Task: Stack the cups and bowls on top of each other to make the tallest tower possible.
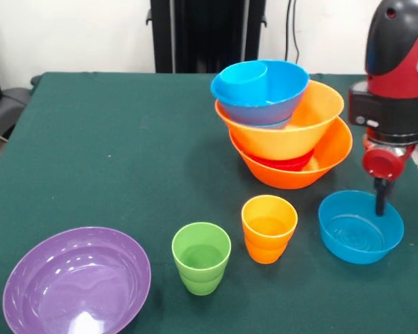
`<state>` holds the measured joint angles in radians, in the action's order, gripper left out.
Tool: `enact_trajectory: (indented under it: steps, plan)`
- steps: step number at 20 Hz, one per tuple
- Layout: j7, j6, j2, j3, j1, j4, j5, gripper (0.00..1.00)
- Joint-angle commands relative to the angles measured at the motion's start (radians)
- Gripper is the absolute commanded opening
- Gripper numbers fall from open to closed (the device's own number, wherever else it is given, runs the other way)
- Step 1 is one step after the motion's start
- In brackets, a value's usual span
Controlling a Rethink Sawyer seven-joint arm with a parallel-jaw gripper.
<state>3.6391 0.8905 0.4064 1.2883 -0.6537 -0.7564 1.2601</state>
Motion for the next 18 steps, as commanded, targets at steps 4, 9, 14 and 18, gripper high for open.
enact_trajectory:
  steps: [4,9,14,18]
  plan:
    - [0.198,0.036,-0.049,-0.145,-0.023,-0.016,-0.055,1.00]
    - [0.199,0.043,-0.052,-0.140,-0.029,-0.014,-0.049,1.00]
    - [0.209,0.040,-0.048,-0.139,-0.025,-0.011,-0.045,1.00]
    - [0.216,0.037,-0.040,-0.140,-0.020,-0.006,-0.045,1.00]
